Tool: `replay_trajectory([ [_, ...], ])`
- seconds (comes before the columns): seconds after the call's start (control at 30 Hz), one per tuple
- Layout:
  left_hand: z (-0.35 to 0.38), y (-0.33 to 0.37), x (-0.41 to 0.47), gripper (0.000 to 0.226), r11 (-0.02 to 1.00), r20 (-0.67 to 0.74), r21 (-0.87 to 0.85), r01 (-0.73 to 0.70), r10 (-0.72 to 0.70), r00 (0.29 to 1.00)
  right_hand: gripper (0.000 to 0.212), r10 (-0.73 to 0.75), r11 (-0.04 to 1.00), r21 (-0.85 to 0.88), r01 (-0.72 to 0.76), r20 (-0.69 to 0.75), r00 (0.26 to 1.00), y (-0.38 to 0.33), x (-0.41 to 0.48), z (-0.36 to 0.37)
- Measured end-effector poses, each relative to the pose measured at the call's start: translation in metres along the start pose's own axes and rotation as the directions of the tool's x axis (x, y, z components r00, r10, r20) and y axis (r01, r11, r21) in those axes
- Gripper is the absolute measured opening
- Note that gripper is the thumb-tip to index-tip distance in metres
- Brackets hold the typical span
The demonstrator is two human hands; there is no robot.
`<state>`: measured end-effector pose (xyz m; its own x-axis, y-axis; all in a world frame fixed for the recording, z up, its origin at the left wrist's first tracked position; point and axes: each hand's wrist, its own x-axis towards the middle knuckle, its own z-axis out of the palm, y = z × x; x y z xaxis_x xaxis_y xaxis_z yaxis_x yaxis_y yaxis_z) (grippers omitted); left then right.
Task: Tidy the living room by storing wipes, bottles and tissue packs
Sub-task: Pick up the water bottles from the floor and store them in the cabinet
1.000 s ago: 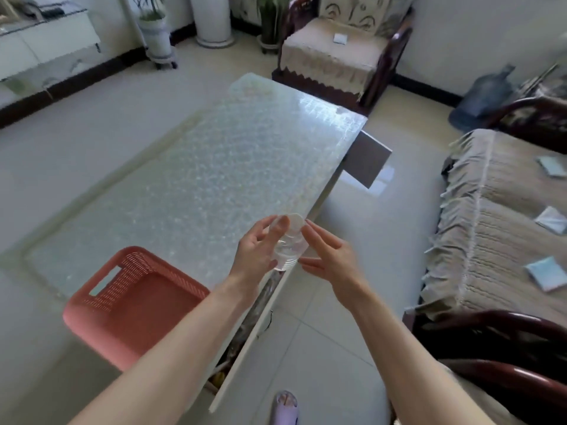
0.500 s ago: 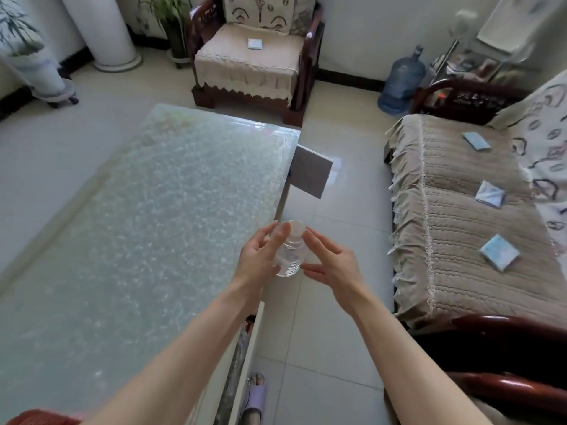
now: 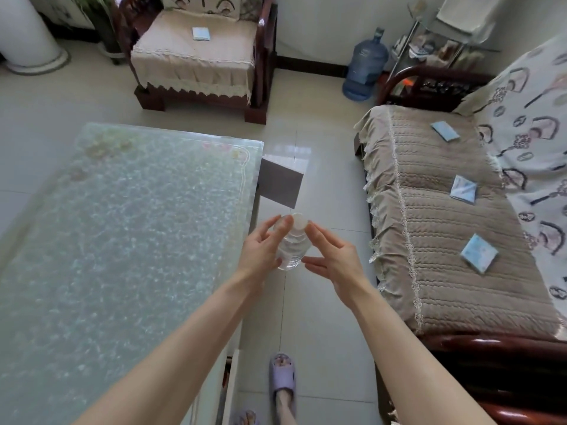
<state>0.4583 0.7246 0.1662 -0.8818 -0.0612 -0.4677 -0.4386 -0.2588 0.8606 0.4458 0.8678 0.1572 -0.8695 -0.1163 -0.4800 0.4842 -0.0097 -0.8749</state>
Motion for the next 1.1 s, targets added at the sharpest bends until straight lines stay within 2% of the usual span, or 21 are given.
replay_trajectory([
  [0.27,0.019,0.027,0.072,0.051,1.000,-0.065,-0.016,0.023,-0.024,0.998,0.054,0.021,0.999,0.024,-0.023,0.077,0.997,-0.032,0.079,-0.013],
  [0.4,0.028,0.035,0.105,0.053,0.999,-0.081,-0.019,0.039,-0.040,0.996,0.066,0.029,0.999,0.035,-0.032,0.090,0.995,-0.042,0.112,-0.022],
  [0.63,0.043,0.040,0.153,0.035,0.997,-0.110,-0.049,0.058,-0.063,0.992,0.048,0.059,0.998,0.006,-0.060,0.107,0.993,-0.053,0.162,-0.036],
  [0.83,0.047,0.040,0.197,0.061,0.996,-0.135,-0.030,0.079,-0.082,0.987,0.037,0.098,0.995,0.005,-0.099,0.104,0.990,-0.057,0.207,-0.044],
  [1.0,0.046,0.041,0.242,0.056,0.995,-0.123,-0.039,0.088,-0.092,0.988,0.072,0.111,0.994,0.011,-0.113,0.100,0.989,-0.062,0.251,-0.044],
  [1.1,0.046,0.043,0.273,0.050,0.992,-0.136,-0.062,0.106,-0.113,0.984,0.069,0.122,0.992,-0.003,-0.122,0.108,0.987,-0.067,0.285,-0.043],
])
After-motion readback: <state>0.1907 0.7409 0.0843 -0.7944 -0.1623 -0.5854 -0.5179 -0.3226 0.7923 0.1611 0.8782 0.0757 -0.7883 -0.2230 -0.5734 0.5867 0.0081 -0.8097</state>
